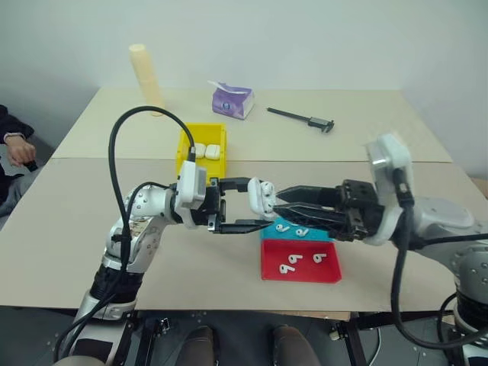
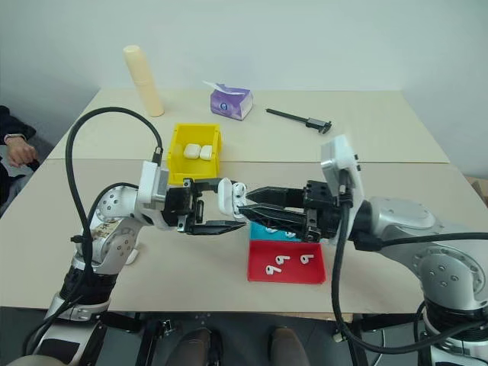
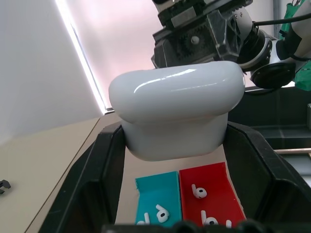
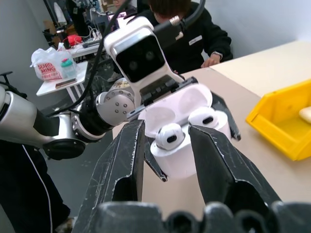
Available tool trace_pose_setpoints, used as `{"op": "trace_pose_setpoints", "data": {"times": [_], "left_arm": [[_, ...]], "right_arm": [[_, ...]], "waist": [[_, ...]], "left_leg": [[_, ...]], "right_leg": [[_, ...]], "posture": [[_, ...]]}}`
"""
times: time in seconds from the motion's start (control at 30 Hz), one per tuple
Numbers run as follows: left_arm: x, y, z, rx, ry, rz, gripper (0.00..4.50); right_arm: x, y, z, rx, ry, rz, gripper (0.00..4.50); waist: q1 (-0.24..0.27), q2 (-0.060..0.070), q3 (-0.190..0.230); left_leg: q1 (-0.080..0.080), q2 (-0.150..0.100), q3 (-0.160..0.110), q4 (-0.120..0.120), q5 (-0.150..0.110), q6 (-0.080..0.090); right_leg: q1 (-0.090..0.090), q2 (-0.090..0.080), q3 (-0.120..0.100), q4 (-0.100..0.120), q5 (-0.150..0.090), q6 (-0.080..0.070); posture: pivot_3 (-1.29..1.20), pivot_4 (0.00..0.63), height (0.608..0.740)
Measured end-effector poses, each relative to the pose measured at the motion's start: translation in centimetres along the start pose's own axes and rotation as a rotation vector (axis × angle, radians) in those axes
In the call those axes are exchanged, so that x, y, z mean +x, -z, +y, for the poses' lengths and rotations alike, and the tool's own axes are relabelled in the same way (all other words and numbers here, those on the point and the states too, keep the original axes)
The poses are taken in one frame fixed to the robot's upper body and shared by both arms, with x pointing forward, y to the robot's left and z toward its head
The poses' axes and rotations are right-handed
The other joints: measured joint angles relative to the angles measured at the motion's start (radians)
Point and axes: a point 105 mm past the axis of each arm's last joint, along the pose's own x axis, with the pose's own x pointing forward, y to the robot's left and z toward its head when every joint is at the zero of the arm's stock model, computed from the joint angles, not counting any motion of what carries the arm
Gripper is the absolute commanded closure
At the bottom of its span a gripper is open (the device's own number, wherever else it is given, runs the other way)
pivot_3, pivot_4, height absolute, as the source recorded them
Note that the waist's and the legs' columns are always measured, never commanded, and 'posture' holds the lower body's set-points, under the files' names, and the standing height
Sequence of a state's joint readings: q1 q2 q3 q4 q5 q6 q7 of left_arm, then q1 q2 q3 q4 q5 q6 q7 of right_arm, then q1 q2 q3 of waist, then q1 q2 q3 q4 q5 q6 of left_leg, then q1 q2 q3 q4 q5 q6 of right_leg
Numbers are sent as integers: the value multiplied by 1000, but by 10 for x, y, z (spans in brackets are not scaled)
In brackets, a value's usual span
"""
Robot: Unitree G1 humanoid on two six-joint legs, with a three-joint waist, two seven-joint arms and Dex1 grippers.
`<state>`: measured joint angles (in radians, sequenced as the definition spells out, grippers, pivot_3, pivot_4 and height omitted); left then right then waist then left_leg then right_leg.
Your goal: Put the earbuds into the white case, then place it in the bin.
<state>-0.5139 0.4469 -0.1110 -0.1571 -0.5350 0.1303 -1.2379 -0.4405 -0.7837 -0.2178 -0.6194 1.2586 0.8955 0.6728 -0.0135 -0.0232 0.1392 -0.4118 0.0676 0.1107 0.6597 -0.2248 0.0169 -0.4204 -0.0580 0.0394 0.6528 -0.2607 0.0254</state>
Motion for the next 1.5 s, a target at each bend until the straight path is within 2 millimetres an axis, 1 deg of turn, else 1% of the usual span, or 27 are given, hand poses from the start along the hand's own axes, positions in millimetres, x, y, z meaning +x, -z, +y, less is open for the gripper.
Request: {"op": "trace_pose_setpoints", "data": {"times": [0.03,0.07,0.1,0.2,0.23,0.33,0.37,0.5,0.7,0.83,0.93,1.1,1.2,1.37,1.5], "left_arm": [[0,3,0,-8,-1,8,1718],[1,7,1,-14,1,26,1718],[2,11,2,-19,6,40,1718],[9,19,5,-20,20,58,1718],[12,20,5,-20,24,62,1718],[21,23,11,-16,22,71,1718],[25,23,13,-8,24,82,1718],[29,30,17,2,14,128,1718],[33,31,15,1,24,127,1718],[36,33,13,5,37,136,1718],[35,34,13,8,38,143,1718],[30,39,11,-7,34,163,1718],[27,40,11,-9,29,172,1718],[26,35,13,4,16,148,1718],[25,34,15,5,6,141,1718]], "right_arm": [[-1,-5,-1,-28,1,0,2599],[-1,-13,-2,-67,-4,3,2967],[0,-21,-4,-106,-7,5,3130],[7,-38,-10,-194,-8,33,4191],[10,-39,-11,-208,-9,46,4486],[19,-30,-12,-225,-41,115,4486],[22,-25,-13,-231,-50,148,4486],[26,-12,-17,-255,-45,218,4486],[29,0,-21,-330,-23,294,4486],[31,12,-23,-365,-15,350,4486],[31,13,-24,-412,-9,370,4486],[21,17,-29,-487,24,427,4486],[17,17,-30,-532,26,454,4486],[16,10,-30,-510,16,397,4486],[15,8,-30,-528,16,408,4486]], "waist": [[-1,0,0],[-2,0,0],[-2,0,0],[-2,0,0],[-1,0,0],[1,0,0],[1,0,0],[2,0,0],[1,0,0],[1,0,0],[2,0,0],[2,0,0],[2,0,0],[1,0,0],[2,0,0]], "left_leg": [[0,0,0,0,0,0],[1,0,0,0,0,0],[1,0,0,0,0,0],[0,0,0,0,0,0],[0,0,0,0,0,0],[-4,0,0,0,0,1],[-4,0,0,0,-1,1],[-5,-1,1,1,-1,2],[-4,0,0,1,-1,2],[-4,0,0,1,-1,2],[-4,0,0,1,-1,2],[-4,0,1,1,-1,1],[-4,0,0,1,-1,1],[-4,0,1,1,-1,1],[-4,0,1,1,-1,1]], "right_leg": [[0,0,0,0,0,0],[0,0,0,0,0,0],[0,0,0,0,0,0],[0,1,0,0,0,0],[-1,1,0,-1,0,0],[-2,0,0,-3,1,1],[-2,0,0,-4,1,1],[-2,-1,0,-5,2,2],[-2,0,-1,-5,2,2],[-2,0,0,-4,2,2],[-2,0,0,-5,2,2],[-2,-1,0,-4,2,2],[-2,0,-1,-4,2,2],[-2,0,0,-4,2,2],[-2,-1,0,-4,2,2]], "posture": [[0,150,740],[0,150,740],[0,150,740],[0,150,740],[0,150,740],[0,150,740],[0,150,740],[0,150,740],[0,150,740],[0,150,740],[0,150,740],[0,150,740],[0,150,740],[0,150,740],[0,150,740]]}}
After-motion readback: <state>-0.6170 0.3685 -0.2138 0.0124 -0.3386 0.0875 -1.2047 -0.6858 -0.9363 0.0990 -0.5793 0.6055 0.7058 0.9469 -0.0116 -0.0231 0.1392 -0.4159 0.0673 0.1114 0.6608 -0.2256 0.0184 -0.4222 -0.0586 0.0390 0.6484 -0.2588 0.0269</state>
